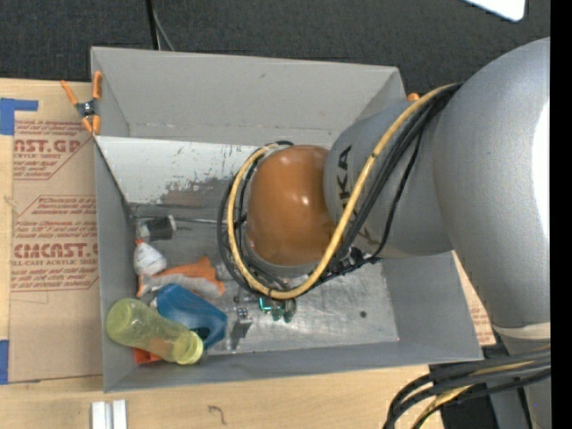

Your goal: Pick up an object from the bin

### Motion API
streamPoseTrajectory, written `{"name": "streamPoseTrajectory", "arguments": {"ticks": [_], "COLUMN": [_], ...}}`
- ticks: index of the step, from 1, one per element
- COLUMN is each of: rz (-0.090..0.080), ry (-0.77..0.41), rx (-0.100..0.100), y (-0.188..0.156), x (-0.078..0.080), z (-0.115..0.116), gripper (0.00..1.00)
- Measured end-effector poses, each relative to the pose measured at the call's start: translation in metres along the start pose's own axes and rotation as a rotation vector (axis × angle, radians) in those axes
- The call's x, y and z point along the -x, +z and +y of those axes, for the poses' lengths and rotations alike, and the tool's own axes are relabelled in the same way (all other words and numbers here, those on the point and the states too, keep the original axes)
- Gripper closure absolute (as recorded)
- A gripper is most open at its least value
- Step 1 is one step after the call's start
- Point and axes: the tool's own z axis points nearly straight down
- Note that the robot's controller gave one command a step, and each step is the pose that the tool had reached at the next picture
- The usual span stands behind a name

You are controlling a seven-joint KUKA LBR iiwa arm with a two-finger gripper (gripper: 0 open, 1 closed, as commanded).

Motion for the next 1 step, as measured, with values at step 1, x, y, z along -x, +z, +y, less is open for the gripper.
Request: {"name": "streamPoseTrajectory", "arguments": {"ticks": [1], "rz": [-0.007], "ry": [0.001], "rx": [0.001], "y": [-0.0043], "x": [0.0022], "z": [-0.0007], "gripper": [0.00]}}
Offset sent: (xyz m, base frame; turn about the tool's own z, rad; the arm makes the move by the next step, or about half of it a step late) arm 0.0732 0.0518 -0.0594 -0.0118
